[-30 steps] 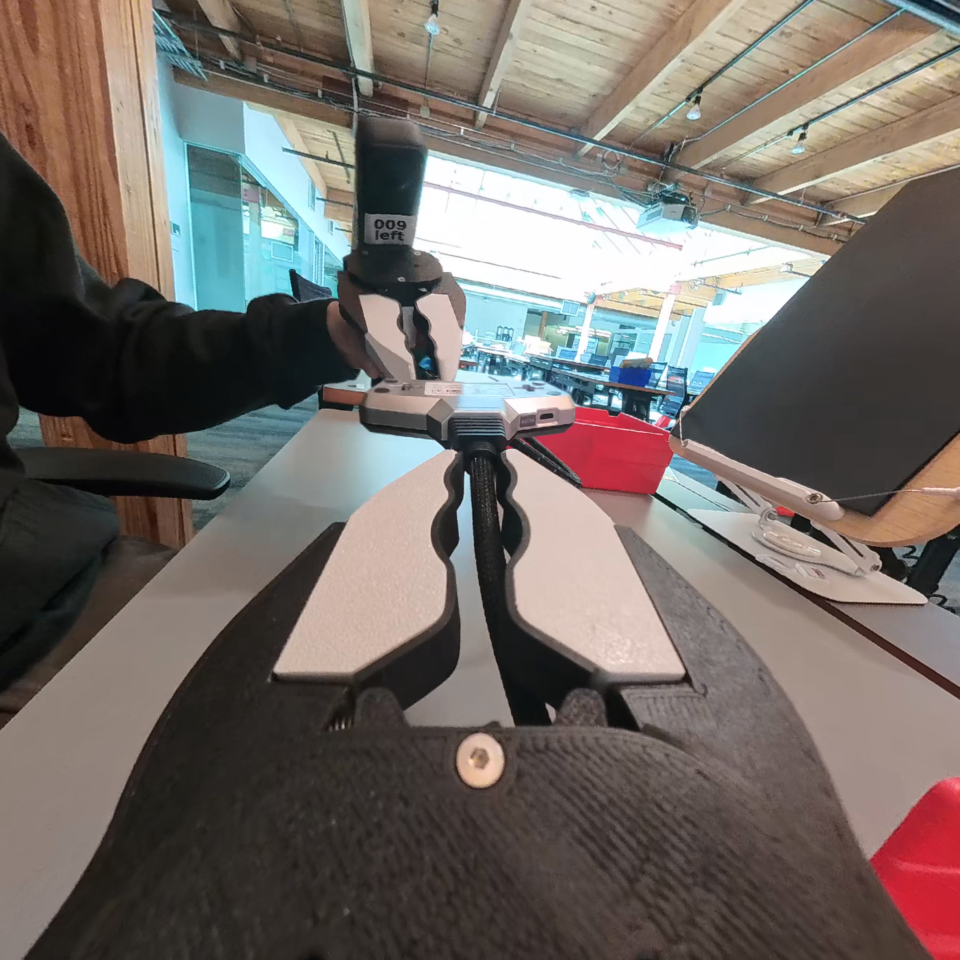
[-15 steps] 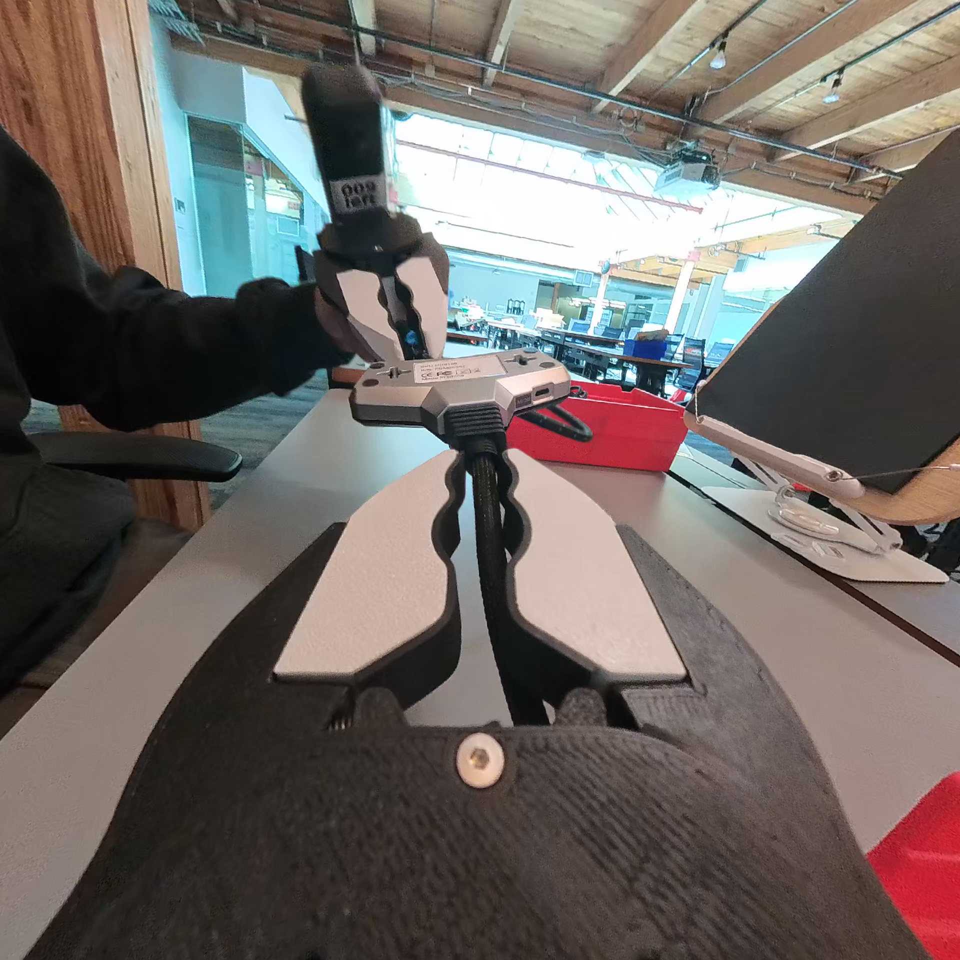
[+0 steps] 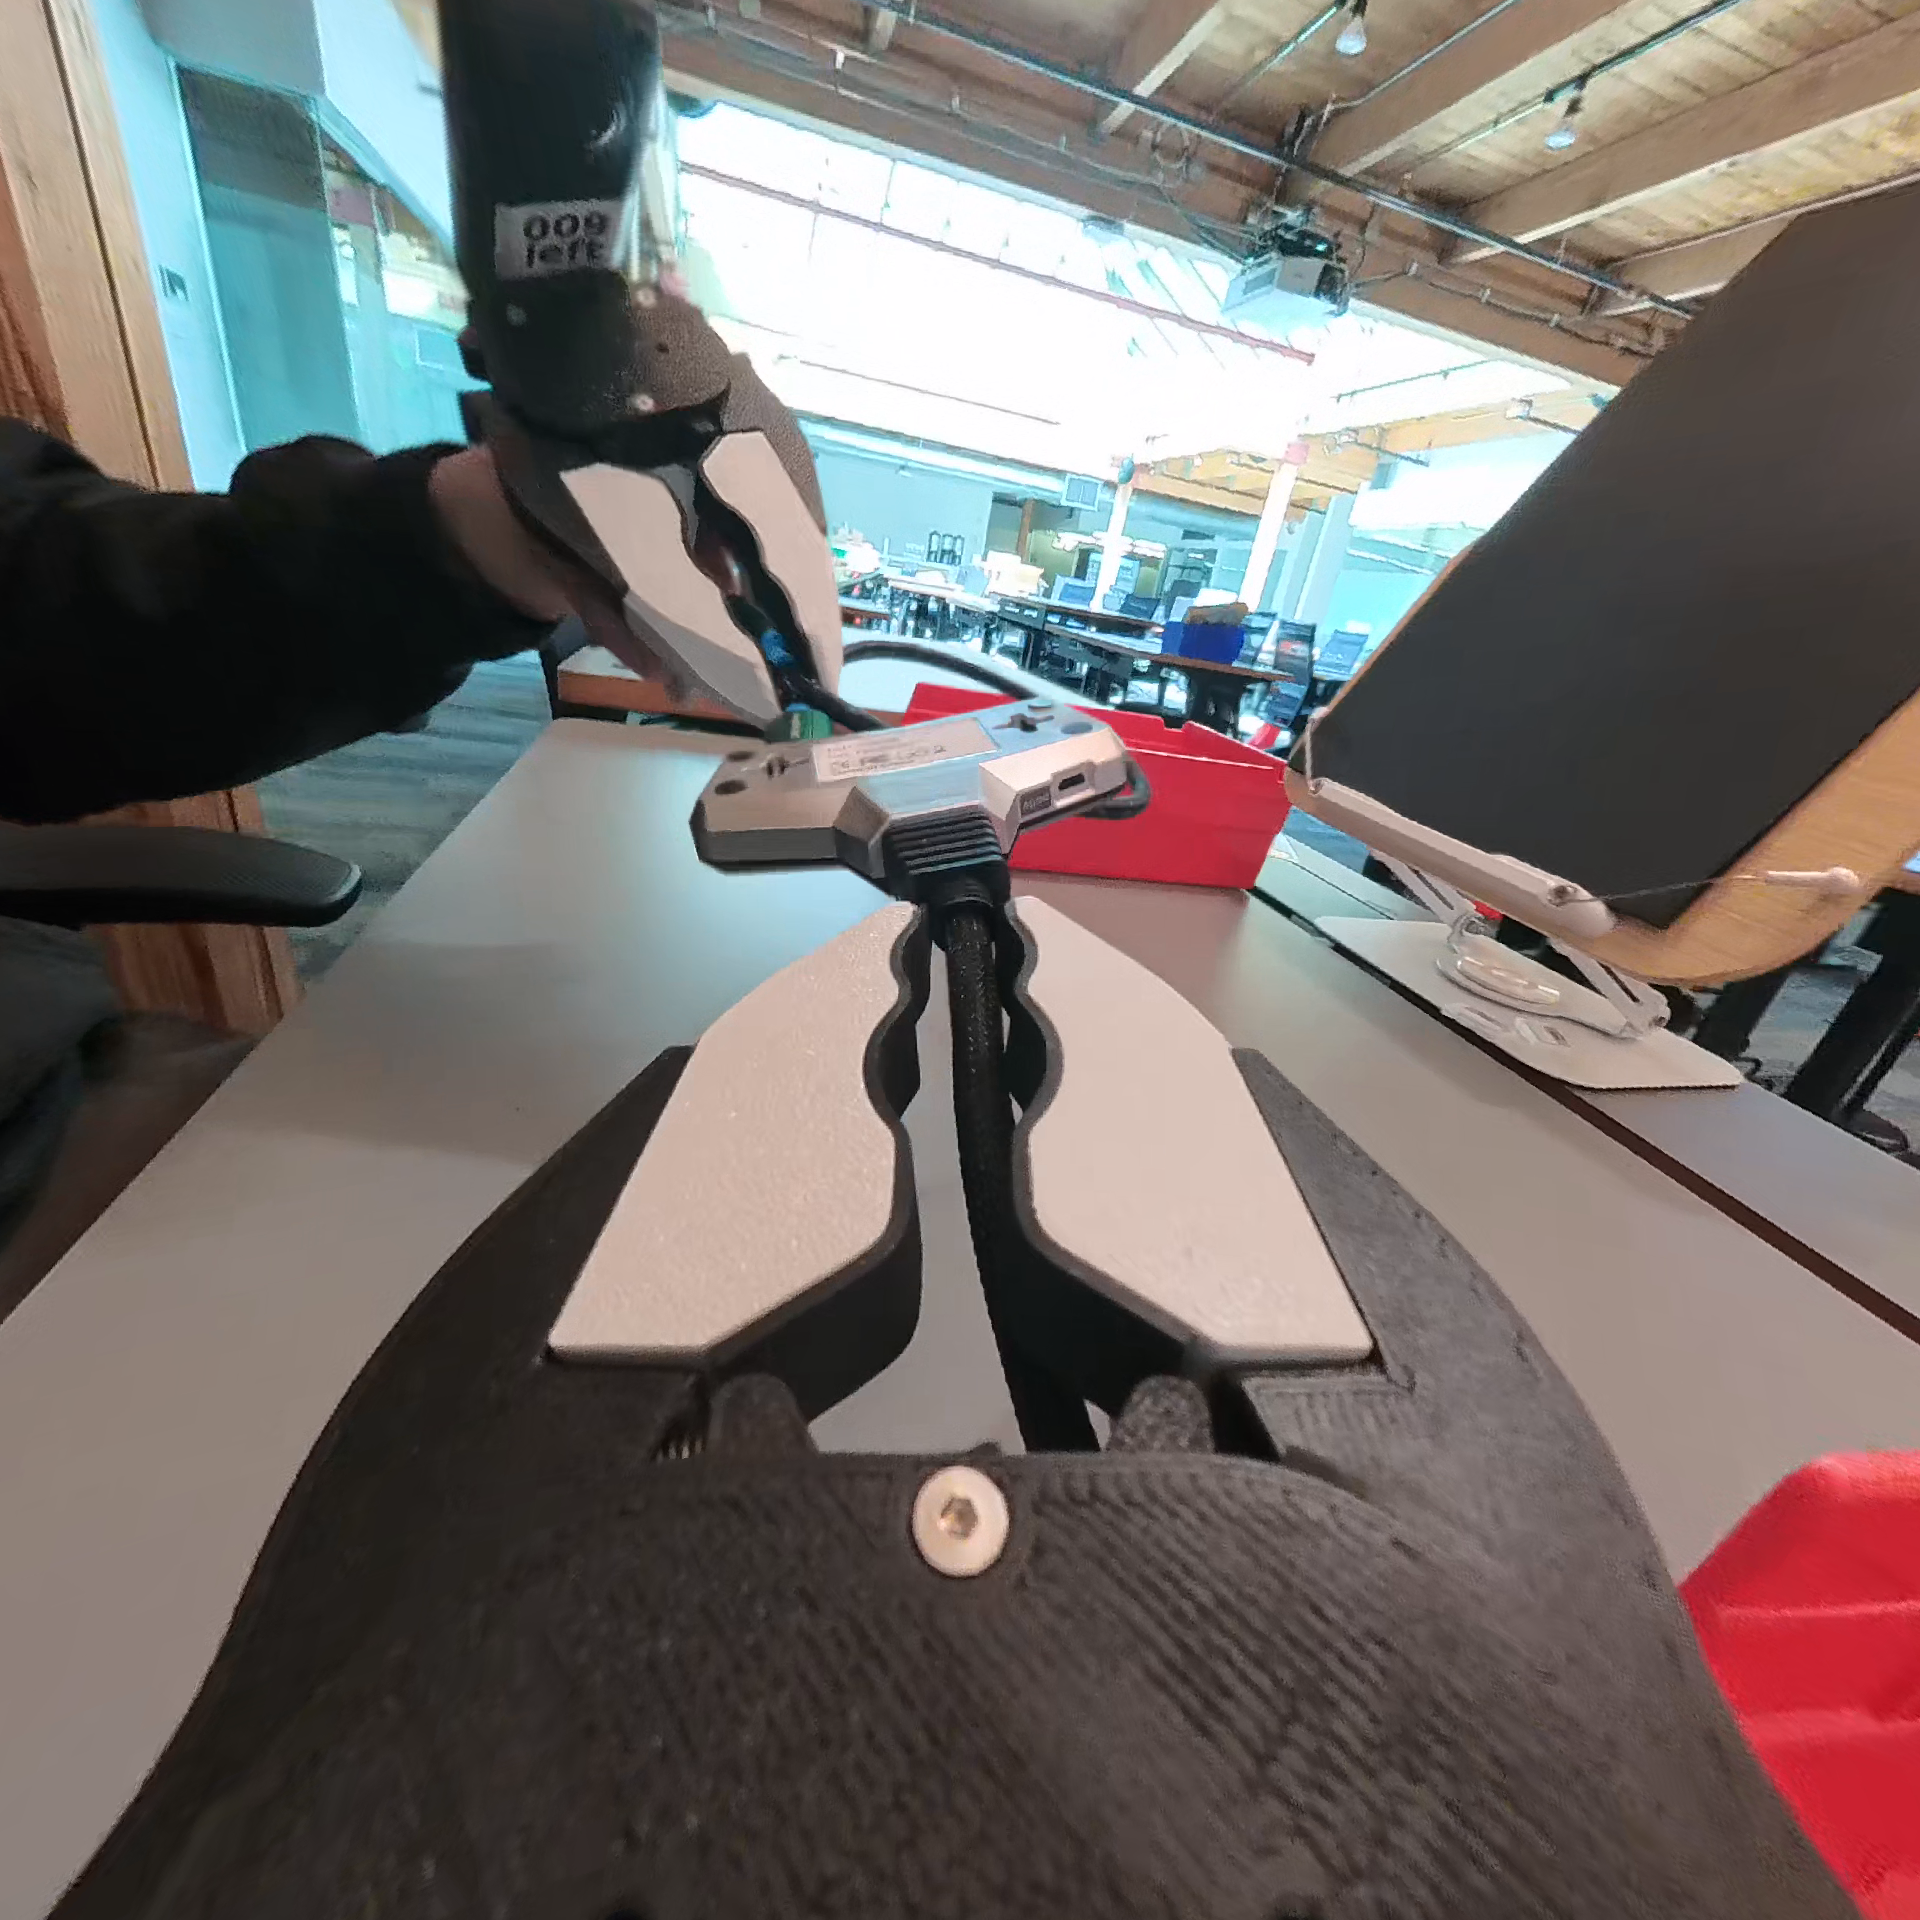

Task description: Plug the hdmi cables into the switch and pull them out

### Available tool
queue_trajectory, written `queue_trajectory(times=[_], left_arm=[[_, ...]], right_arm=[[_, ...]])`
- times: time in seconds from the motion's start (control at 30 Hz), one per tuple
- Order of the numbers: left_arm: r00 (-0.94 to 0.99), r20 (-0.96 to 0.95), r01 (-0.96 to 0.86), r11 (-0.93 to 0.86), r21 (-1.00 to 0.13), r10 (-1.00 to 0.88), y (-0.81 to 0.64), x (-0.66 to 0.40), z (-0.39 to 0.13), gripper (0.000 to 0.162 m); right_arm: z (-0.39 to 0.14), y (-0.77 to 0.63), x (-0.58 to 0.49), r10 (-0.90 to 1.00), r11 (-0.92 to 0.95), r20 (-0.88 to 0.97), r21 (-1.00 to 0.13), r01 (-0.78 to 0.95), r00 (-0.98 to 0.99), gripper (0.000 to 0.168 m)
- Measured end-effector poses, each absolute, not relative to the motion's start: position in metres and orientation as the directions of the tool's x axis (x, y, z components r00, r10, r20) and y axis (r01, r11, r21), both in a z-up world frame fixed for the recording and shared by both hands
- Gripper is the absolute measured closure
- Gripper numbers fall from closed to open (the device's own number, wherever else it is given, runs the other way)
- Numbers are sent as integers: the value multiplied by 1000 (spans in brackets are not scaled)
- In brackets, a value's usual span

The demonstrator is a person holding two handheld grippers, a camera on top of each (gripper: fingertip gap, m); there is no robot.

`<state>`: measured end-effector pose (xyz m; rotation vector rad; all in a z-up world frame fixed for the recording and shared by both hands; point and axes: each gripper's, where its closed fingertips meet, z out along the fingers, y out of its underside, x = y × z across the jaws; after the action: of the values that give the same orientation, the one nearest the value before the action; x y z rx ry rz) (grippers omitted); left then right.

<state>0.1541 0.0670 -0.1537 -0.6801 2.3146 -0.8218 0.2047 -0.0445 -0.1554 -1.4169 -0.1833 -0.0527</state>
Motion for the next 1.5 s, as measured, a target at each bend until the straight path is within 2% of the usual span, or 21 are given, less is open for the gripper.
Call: queue_trajectory(times=[0.07, 0.27, 0.57, 0.6, 0.7, 0.77, 0.87, 1.0, 1.17, 1.3, 1.4, 1.5], left_arm=[[-685, -245, -304, 575, -759, -686, 66, 155, -150, 152], [-706, -300, -285, 645, -708, -642, 67, 152, -161, 152], [-751, -217, -280, 597, -752, -624, 61, 145, -165, 151], [-752, -183, -279, 557, -783, -634, 59, 144, -162, 151], [-732, -57, -226, 321, -920, -679, 55, 144, -130, 125], [-710, -16, -173, 196, -965, -705, 72, 142, -107, 115], [-598, -25, -112, 115, -987, -801, 131, 145, -81, 114], [-328, -158, -301, 262, -917, -931, 262, 159, -99, 115], [-278, -249, -568, 368, -737, -928, 383, 170, -149, 120], [-212, -167, -718, 270, -642, -963, 441, 184, -193, 127], [-178, -84, -750, 190, -634, -980, 459, 205, -215, 133], [-165, -19, -811, 147, -567, -986, 468, 217, -240, 132]], right_arm=[[-151, -45, 207, 52, 179, 149, -974, 138, 987, 156], [-157, -40, 203, 75, 144, 156, -979, 144, 985, 156], [-159, -43, 198, 121, 182, 148, -975, 125, 982, 156], [-157, -44, 198, 124, 198, 143, -973, 116, 982, 156], [-154, -51, 203, 113, 243, 117, -966, 87, 987, 157], [-157, -56, 207, 104, 246, 105, -966, 77, 989, 157], [-158, -59, 210, 99, 260, 89, -964, 60, 991, 157], [-155, -59, 208, 121, 298, 76, -954, 36, 990, 156], [-156, -61, 212, 123, 319, 46, -948, 5, 991, 156], [-152, -65, 215, 125, 355, 26, -934, -20, 992, 156], [-150, -69, 217, 126, 378, 13, -925, -36, 992, 157], [-150, -68, 216, 125, 377, 16, -926, -33, 992, 156]])
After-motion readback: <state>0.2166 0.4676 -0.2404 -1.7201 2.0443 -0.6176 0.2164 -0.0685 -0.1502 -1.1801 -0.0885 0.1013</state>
